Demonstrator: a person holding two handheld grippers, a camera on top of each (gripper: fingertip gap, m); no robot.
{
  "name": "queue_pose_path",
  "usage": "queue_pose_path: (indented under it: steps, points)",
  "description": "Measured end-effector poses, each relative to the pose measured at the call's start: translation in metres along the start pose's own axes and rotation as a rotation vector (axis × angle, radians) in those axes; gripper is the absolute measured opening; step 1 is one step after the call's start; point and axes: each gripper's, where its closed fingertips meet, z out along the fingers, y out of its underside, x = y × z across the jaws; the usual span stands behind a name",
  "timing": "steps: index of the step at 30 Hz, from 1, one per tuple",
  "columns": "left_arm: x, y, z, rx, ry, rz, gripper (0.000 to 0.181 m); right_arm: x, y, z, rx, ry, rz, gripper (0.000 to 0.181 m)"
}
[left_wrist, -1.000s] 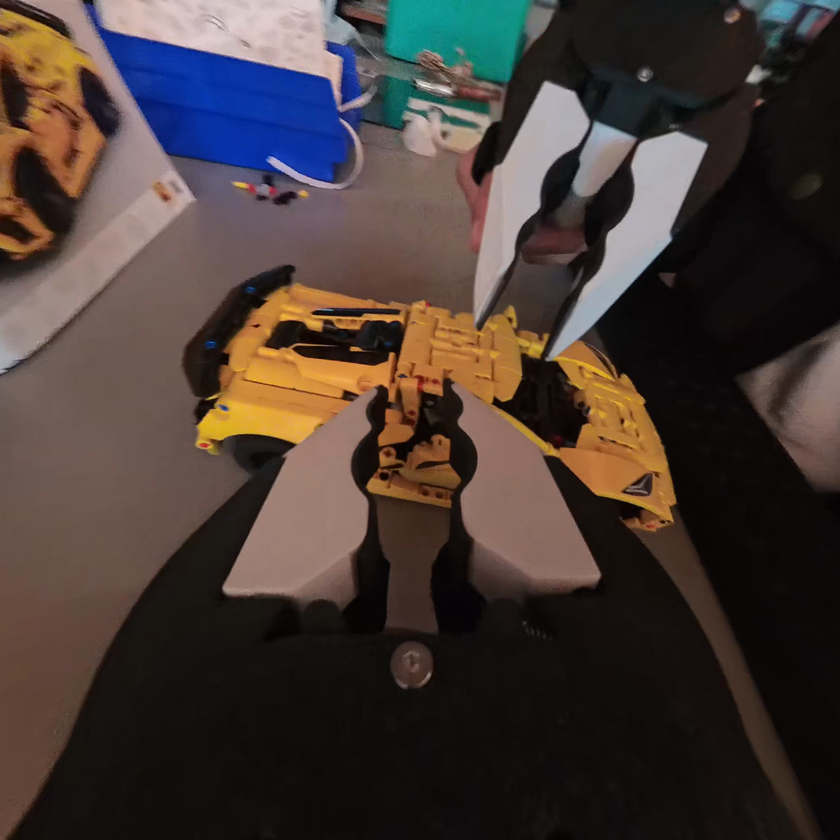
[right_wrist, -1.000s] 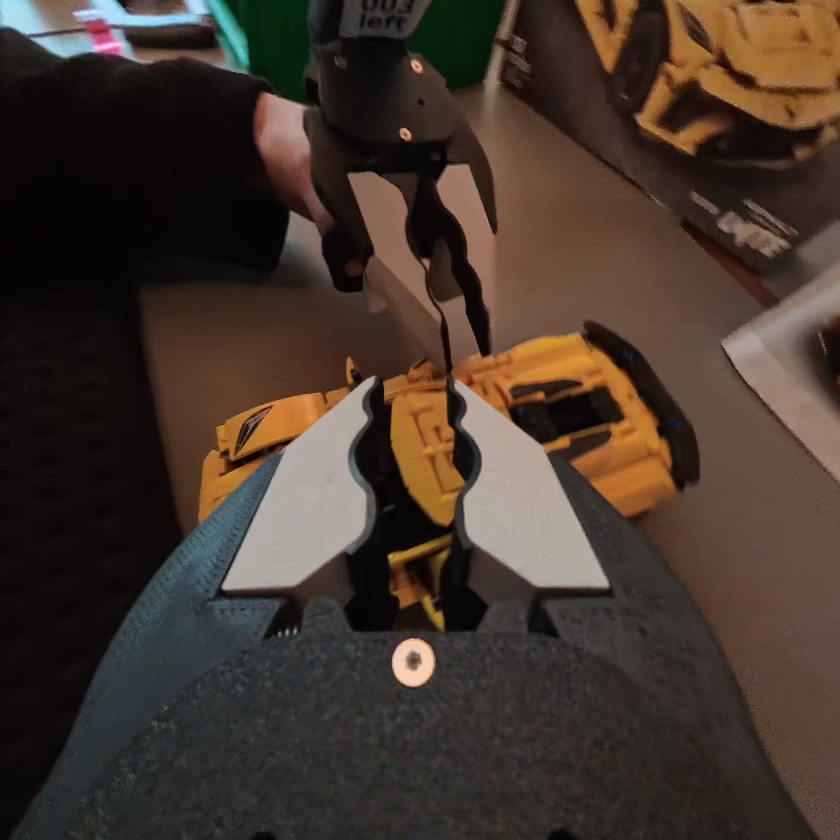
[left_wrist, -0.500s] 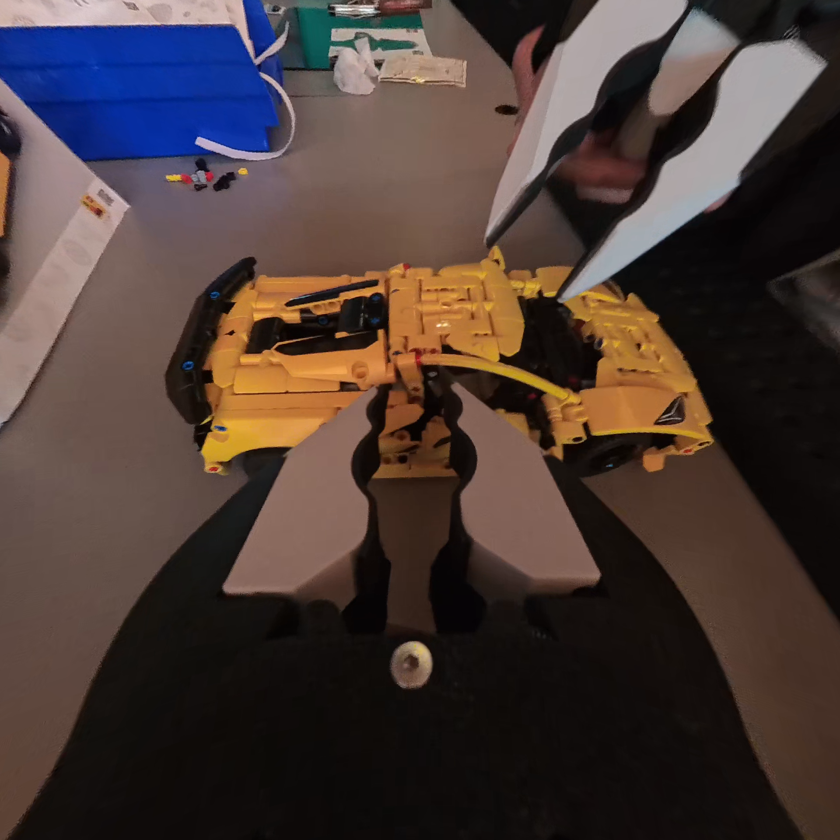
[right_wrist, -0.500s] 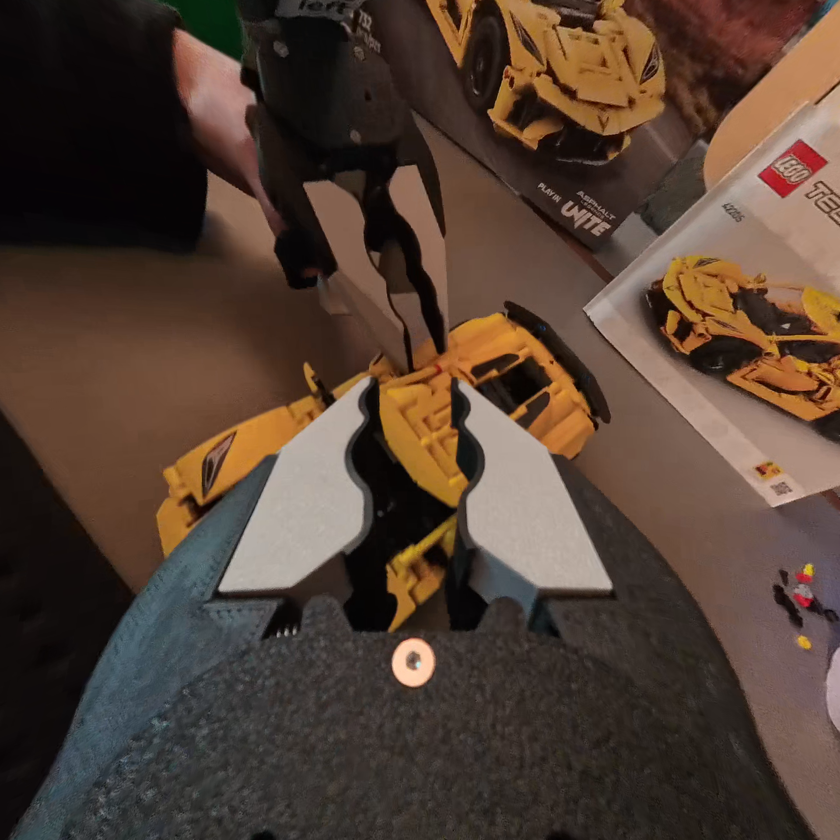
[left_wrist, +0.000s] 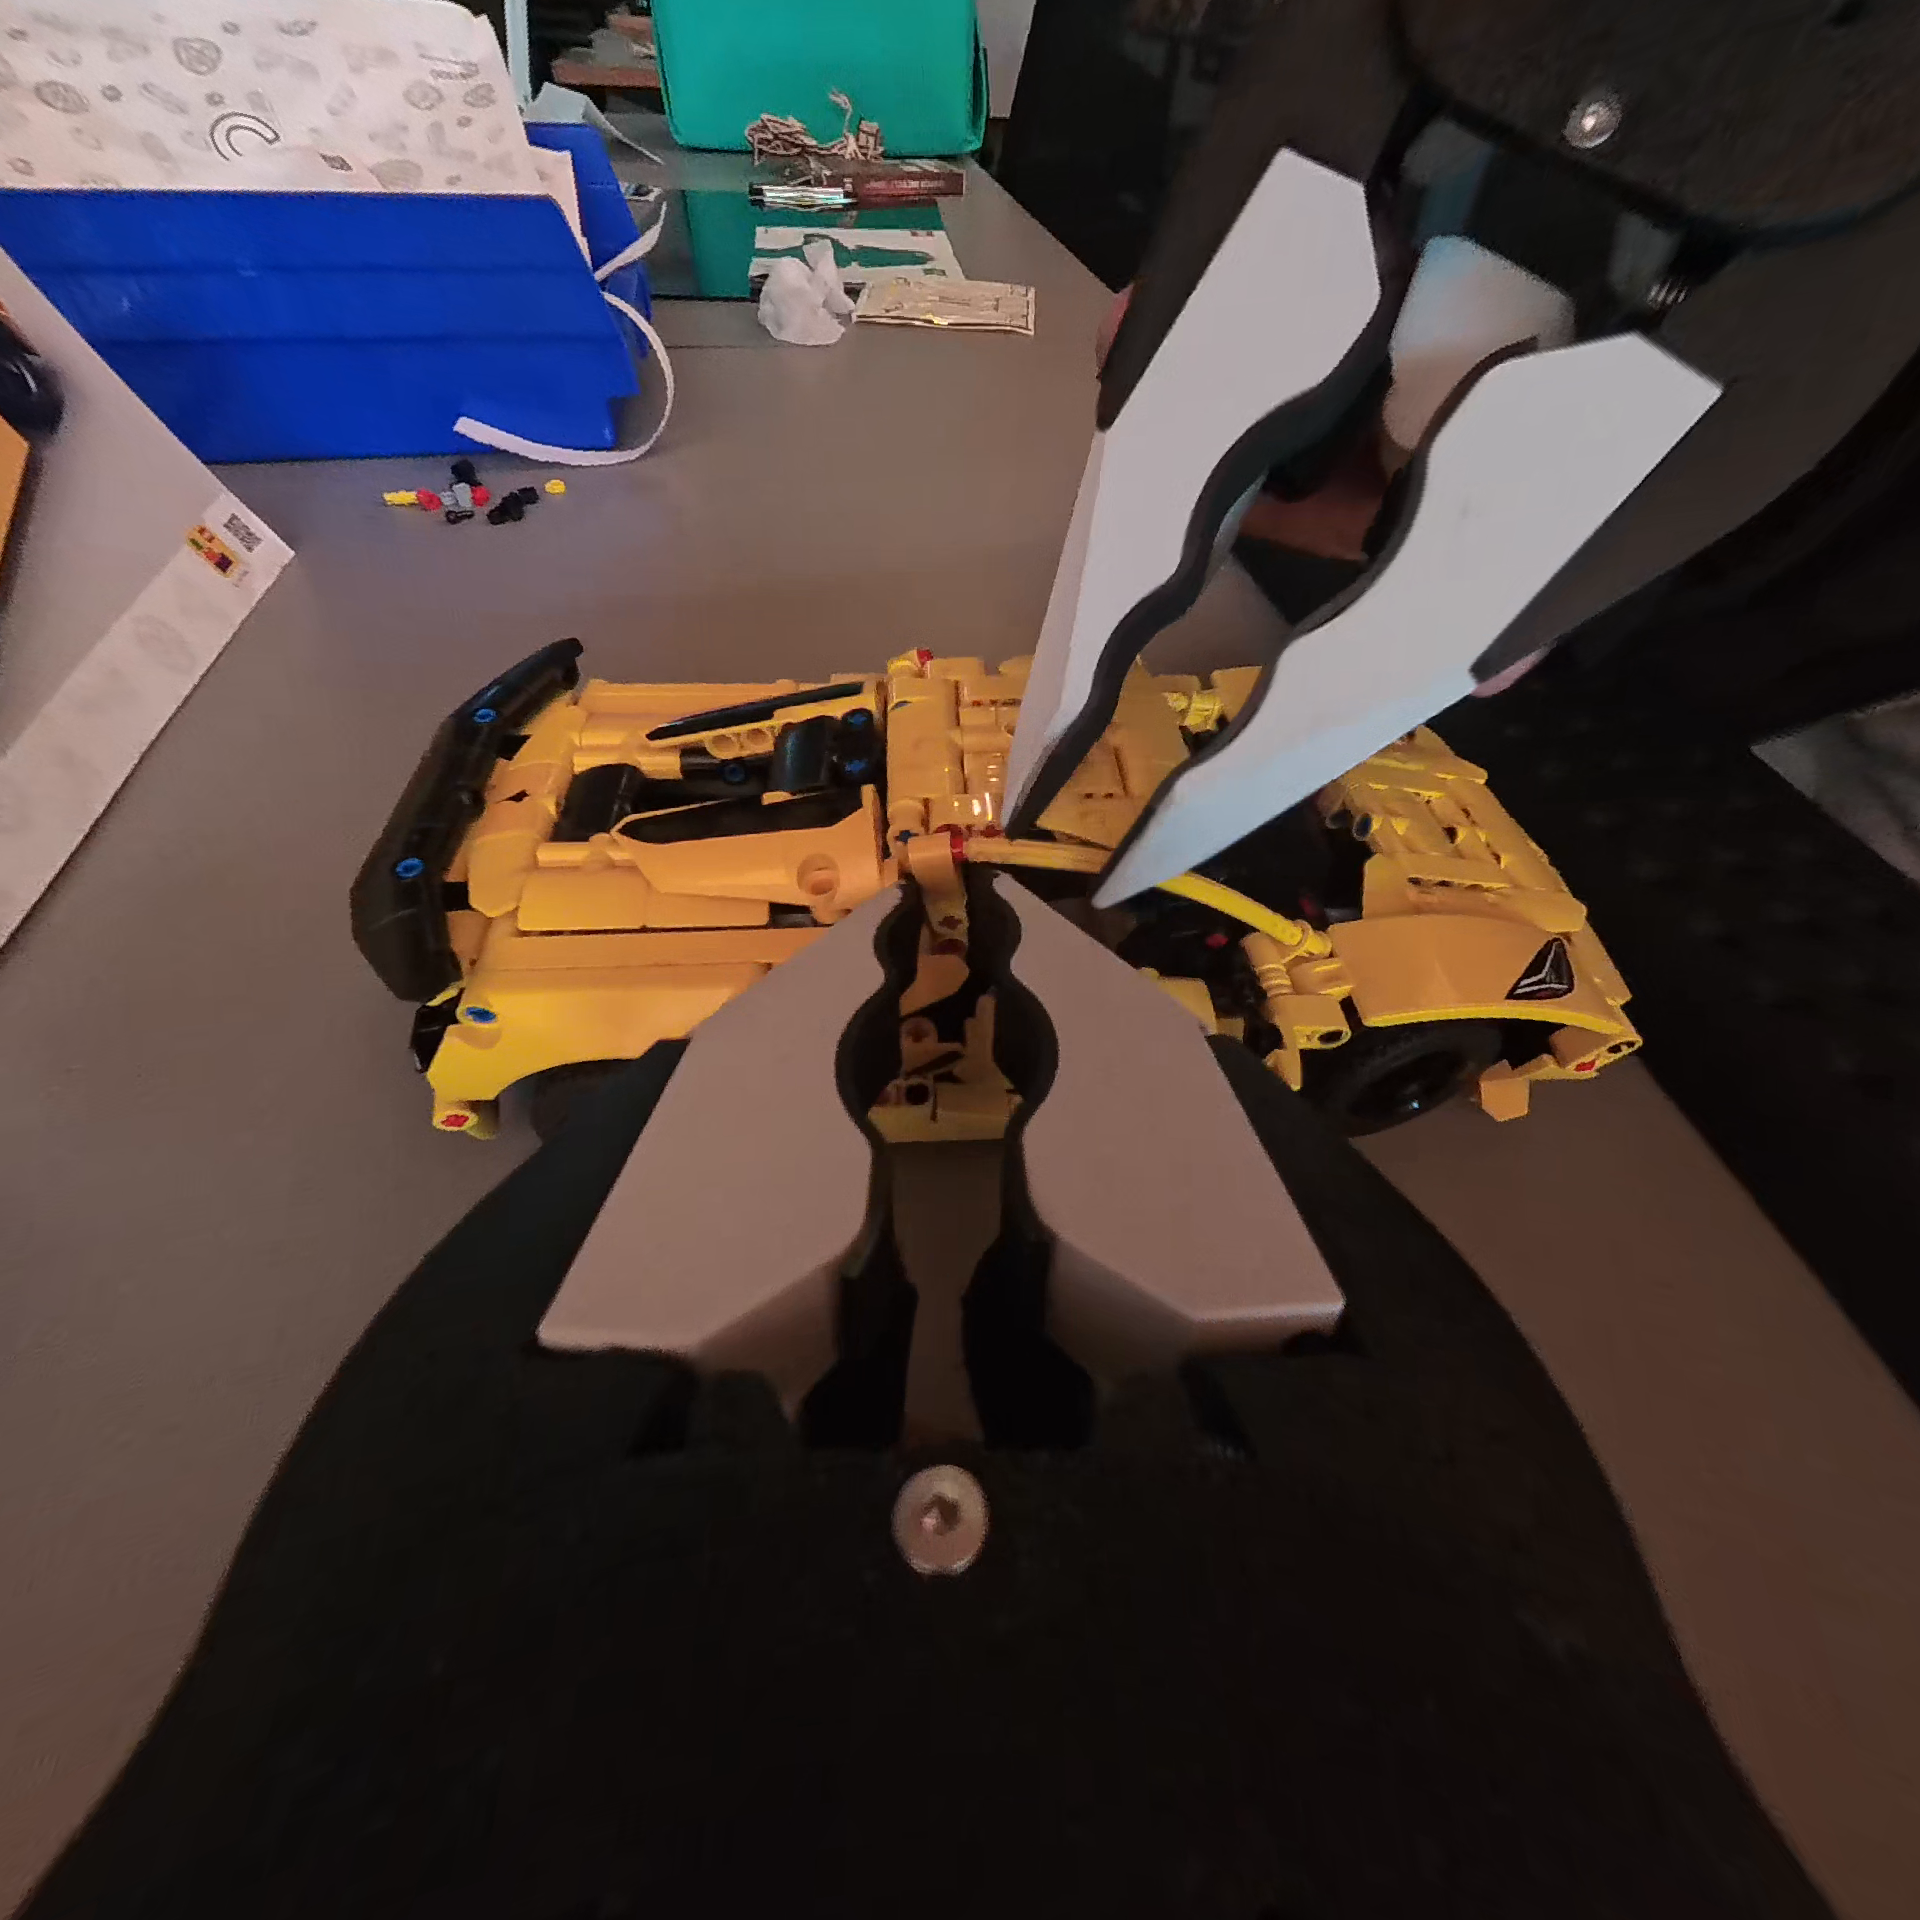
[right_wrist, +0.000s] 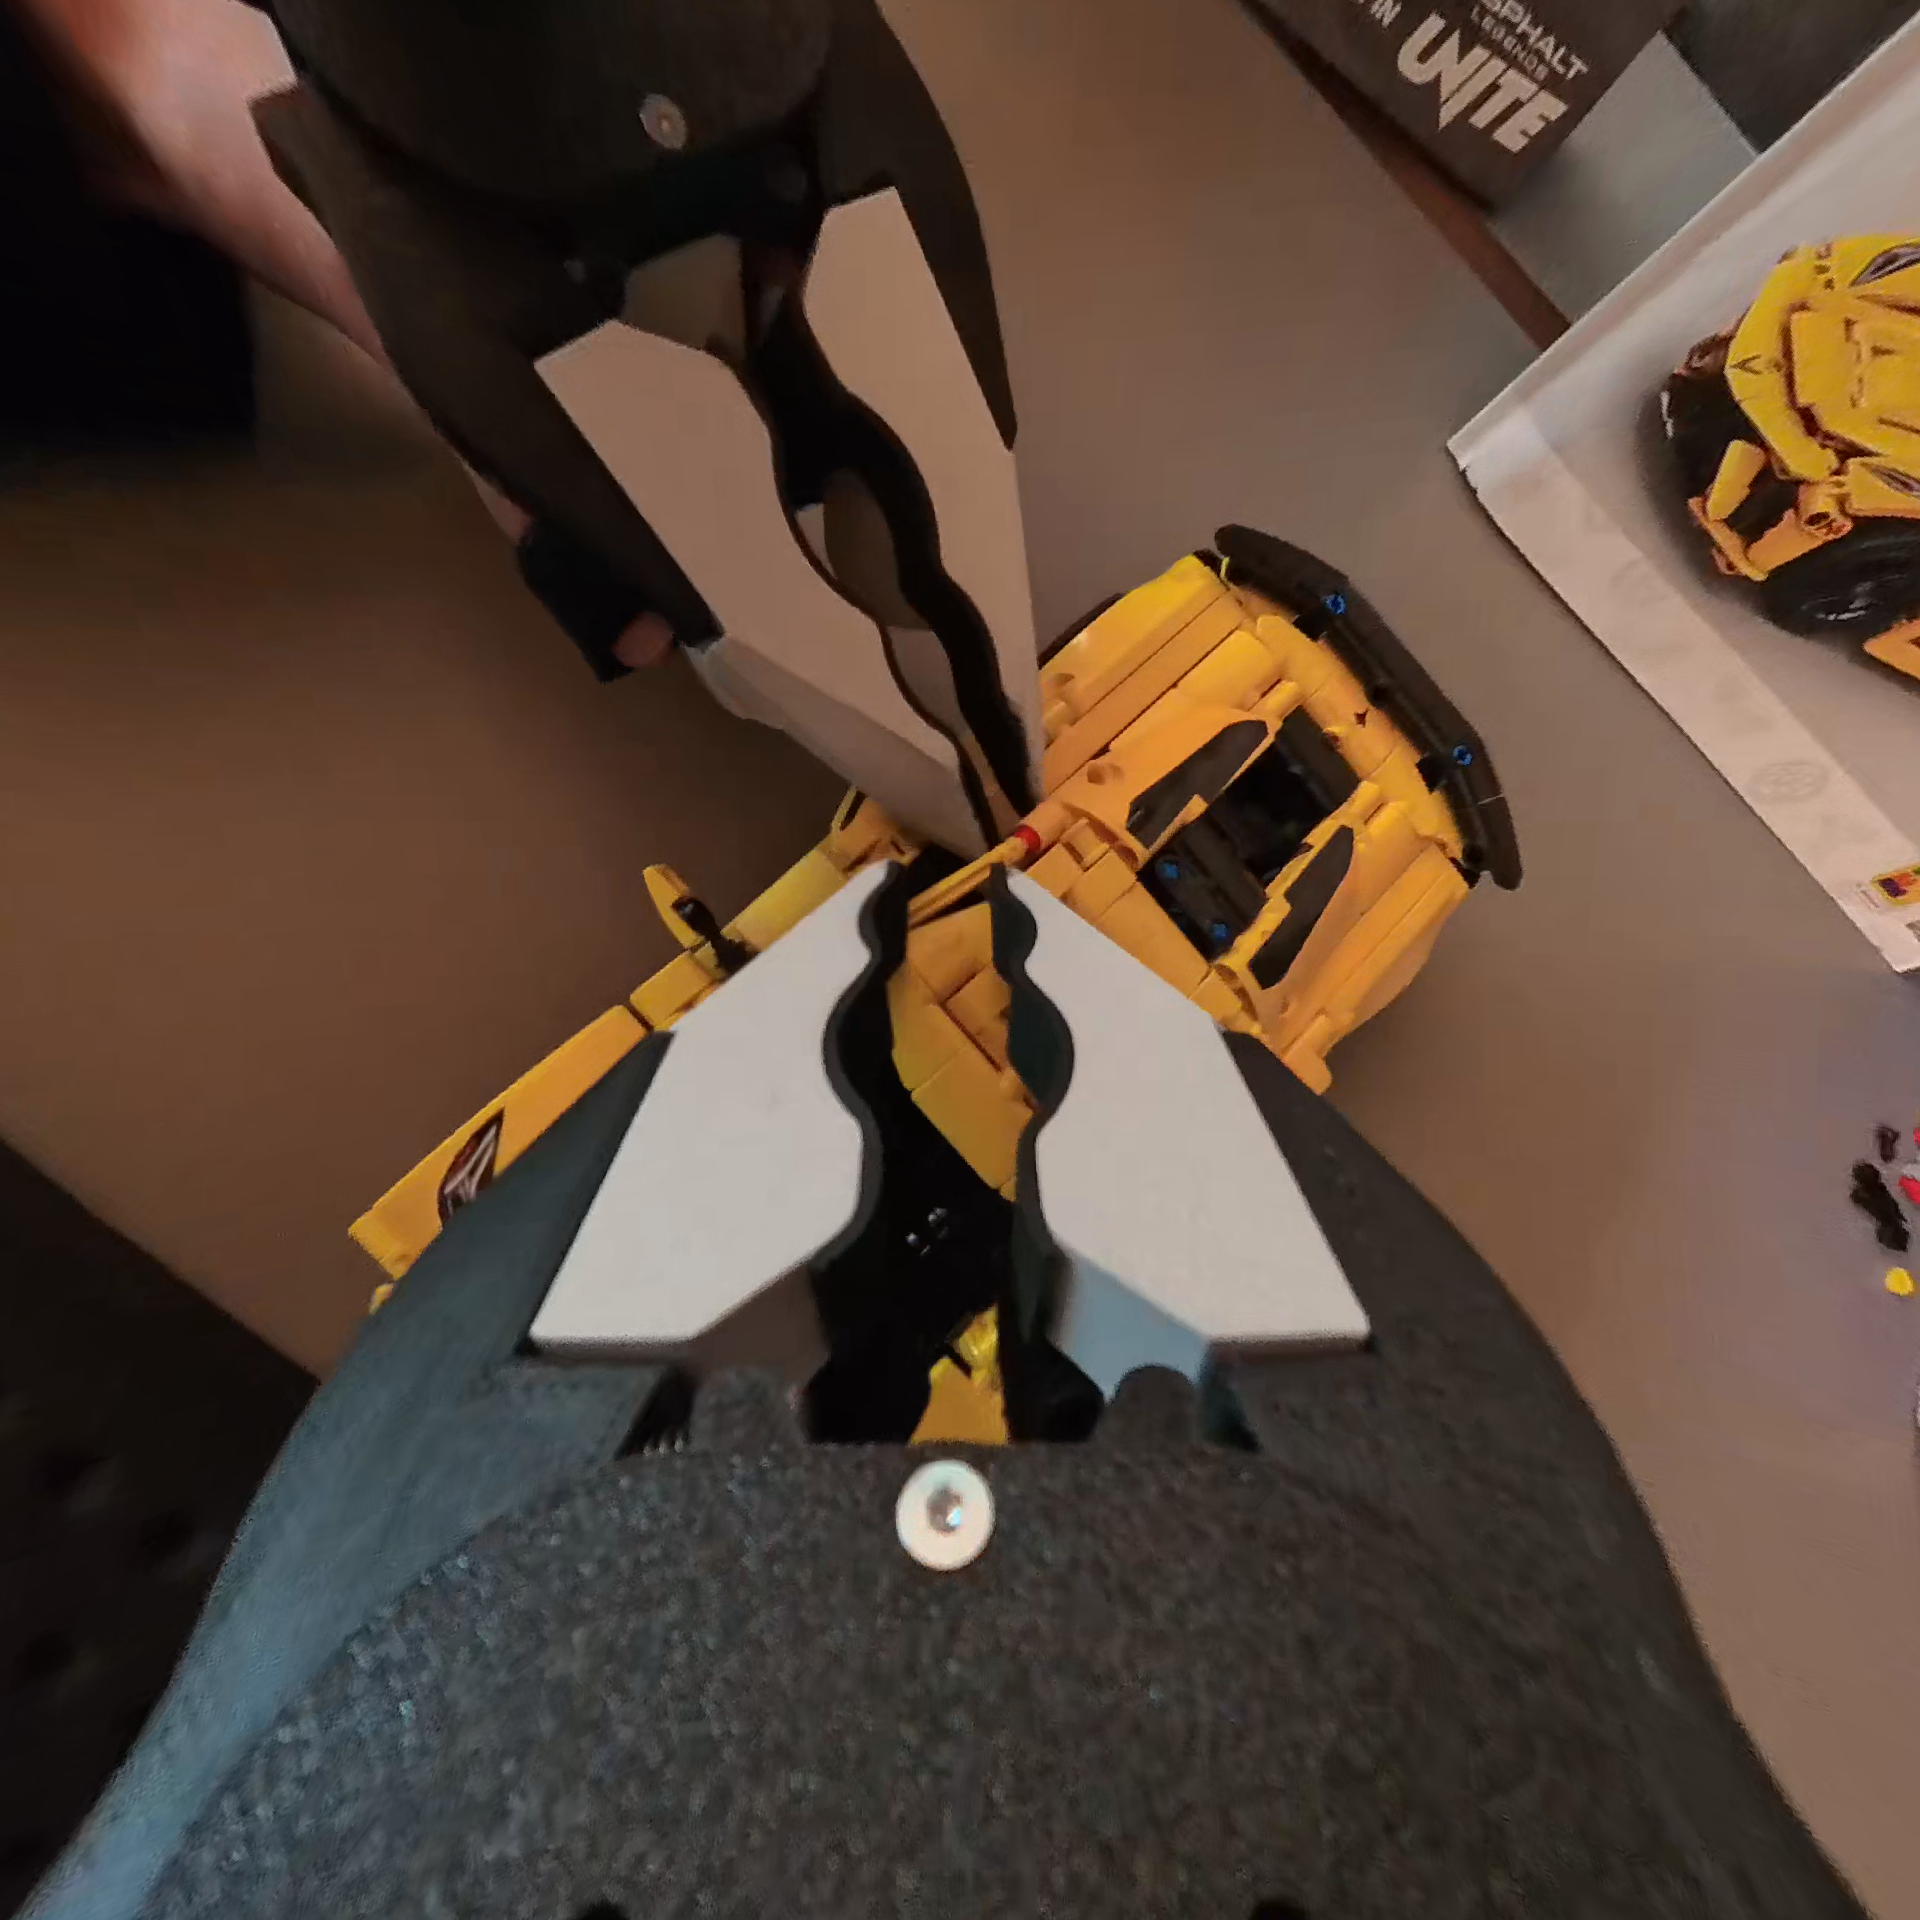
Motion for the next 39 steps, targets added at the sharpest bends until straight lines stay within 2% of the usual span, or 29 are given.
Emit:
queue_pose_path:
  steps: [8,14,15,19,22,24,26,28,29,33,35,37,39]
  points:
    - [0.001,0.001,0.000,-0.005,0.012,0.008,0.007,0.000,0.004,-0.002,-0.150,0.035,-0.066,0.014]
    - [0.006,0.000,0.000,-0.001,0.047,0.013,0.005,-0.001,0.004,-0.001,-0.167,0.091,-0.096,0.016]
    - [0.010,-0.001,0.000,0.004,0.073,0.013,0.000,0.000,0.004,0.000,-0.170,0.108,-0.108,0.018]
    - [0.007,0.004,0.004,-0.036,0.043,0.021,0.000,0.004,0.001,0.005,-0.184,0.123,-0.138,0.015]
    - [0.001,0.002,0.000,-0.014,0.037,-0.022,0.000,0.004,0.000,0.004,-0.163,0.073,-0.149,0.008]
    - [-0.001,0.001,-0.003,0.001,0.047,-0.058,0.000,0.006,-0.004,0.001,-0.099,0.036,-0.172,0.000]
    - [-0.003,0.002,-0.001,-0.009,0.036,-0.065,0.003,-0.014,-0.015,-0.006,0.033,-0.137,-0.148,0.000]
    - [-0.004,0.004,0.000,-0.026,0.019,-0.057,0.008,-0.027,-0.017,-0.012,0.063,-0.273,-0.041,0.000]
    - [-0.004,0.004,0.000,-0.025,0.017,-0.052,0.009,-0.027,-0.014,-0.014,0.067,-0.286,-0.058,0.000]
    - [-0.007,0.006,-0.004,-0.029,0.026,-0.095,0.017,0.000,0.012,-0.028,0.084,-0.134,-0.253,0.005]
    - [-0.007,0.005,-0.006,-0.021,0.052,-0.138,0.018,0.007,0.025,-0.037,0.105,-0.099,-0.326,0.027]
    - [-0.005,0.002,-0.003,-0.002,0.072,-0.180,0.028,0.007,0.036,-0.036,0.119,-0.068,-0.388,0.040]
    - [-0.003,0.000,-0.002,0.010,0.085,-0.205,0.031,0.006,0.038,-0.028,0.164,0.029,-0.479,0.033]
